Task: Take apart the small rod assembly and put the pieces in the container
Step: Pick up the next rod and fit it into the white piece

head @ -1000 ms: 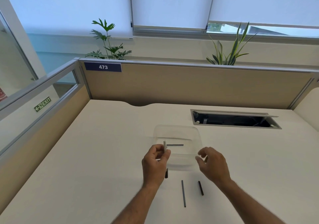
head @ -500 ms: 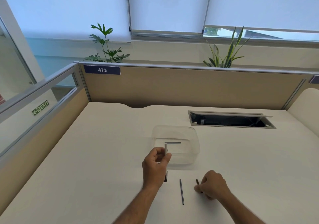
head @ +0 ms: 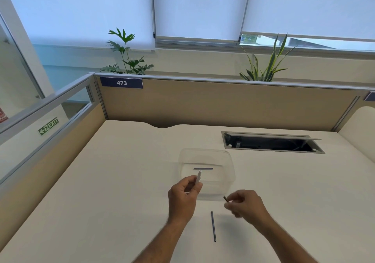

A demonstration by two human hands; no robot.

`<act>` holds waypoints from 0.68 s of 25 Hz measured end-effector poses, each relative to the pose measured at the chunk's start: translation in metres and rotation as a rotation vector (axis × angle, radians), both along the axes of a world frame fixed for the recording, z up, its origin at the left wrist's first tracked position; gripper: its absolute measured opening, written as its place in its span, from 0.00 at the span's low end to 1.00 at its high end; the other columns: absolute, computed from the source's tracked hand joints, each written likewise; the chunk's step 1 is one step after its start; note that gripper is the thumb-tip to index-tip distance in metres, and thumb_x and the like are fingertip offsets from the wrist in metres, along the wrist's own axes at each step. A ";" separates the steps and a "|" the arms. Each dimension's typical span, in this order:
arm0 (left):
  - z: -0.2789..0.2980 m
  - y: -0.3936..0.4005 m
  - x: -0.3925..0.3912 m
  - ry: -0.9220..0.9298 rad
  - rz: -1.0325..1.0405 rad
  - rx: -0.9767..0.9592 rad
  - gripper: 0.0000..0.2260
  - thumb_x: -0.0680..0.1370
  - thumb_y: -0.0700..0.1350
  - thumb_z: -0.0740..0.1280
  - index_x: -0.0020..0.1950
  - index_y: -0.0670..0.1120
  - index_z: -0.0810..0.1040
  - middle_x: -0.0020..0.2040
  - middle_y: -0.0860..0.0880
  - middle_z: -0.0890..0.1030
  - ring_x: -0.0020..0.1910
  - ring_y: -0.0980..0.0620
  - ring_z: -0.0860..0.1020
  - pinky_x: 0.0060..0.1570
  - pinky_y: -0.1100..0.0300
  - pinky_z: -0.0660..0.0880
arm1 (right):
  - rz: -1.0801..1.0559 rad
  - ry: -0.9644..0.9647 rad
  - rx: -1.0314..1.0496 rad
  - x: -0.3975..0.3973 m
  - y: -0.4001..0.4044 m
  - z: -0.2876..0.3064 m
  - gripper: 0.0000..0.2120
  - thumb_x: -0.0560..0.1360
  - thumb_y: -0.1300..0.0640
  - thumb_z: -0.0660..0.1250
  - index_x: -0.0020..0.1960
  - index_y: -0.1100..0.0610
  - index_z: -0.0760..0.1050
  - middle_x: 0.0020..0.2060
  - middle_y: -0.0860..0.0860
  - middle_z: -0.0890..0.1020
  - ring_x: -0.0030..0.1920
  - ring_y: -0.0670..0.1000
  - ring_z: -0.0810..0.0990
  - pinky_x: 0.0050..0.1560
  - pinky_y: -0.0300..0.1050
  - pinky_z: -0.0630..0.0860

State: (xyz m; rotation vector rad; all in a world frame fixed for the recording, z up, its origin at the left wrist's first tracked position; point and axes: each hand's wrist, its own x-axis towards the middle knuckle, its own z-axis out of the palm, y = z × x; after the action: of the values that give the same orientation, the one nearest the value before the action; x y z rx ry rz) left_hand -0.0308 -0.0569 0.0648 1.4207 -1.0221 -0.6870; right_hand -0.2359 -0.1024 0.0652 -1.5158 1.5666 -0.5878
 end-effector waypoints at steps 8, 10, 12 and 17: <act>-0.005 0.002 0.003 -0.331 -0.063 -0.080 0.09 0.77 0.41 0.70 0.55 0.51 0.85 0.43 0.55 0.84 0.43 0.56 0.81 0.44 0.56 0.79 | 0.150 -0.014 -0.351 0.021 -0.007 0.067 0.06 0.69 0.60 0.78 0.43 0.51 0.86 0.34 0.44 0.85 0.33 0.40 0.79 0.34 0.30 0.73; -0.006 0.004 0.005 -0.489 -0.094 -0.107 0.10 0.79 0.42 0.69 0.58 0.51 0.83 0.42 0.52 0.84 0.42 0.52 0.79 0.42 0.52 0.78 | 0.181 0.001 -0.413 0.025 -0.005 0.071 0.08 0.67 0.63 0.78 0.43 0.52 0.86 0.35 0.43 0.84 0.36 0.38 0.79 0.36 0.27 0.73; -0.006 0.007 0.006 -0.610 -0.104 -0.134 0.10 0.79 0.44 0.67 0.58 0.52 0.83 0.43 0.52 0.84 0.41 0.50 0.78 0.41 0.48 0.77 | 0.192 0.008 -0.444 0.028 -0.003 0.072 0.08 0.66 0.64 0.79 0.42 0.53 0.86 0.35 0.44 0.84 0.36 0.37 0.78 0.36 0.26 0.72; -0.003 0.011 0.008 -0.765 -0.105 -0.163 0.10 0.79 0.46 0.64 0.56 0.52 0.83 0.41 0.53 0.84 0.39 0.49 0.76 0.39 0.47 0.73 | 0.211 0.033 -0.444 0.032 0.003 0.065 0.09 0.65 0.67 0.79 0.40 0.54 0.85 0.34 0.45 0.82 0.34 0.39 0.78 0.35 0.28 0.73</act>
State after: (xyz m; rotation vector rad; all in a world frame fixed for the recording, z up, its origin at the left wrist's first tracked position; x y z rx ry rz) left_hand -0.0224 -0.0458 0.0619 1.5185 -1.7077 -0.1016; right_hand -0.2040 -0.0998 0.1300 -2.0004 1.3306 -0.8280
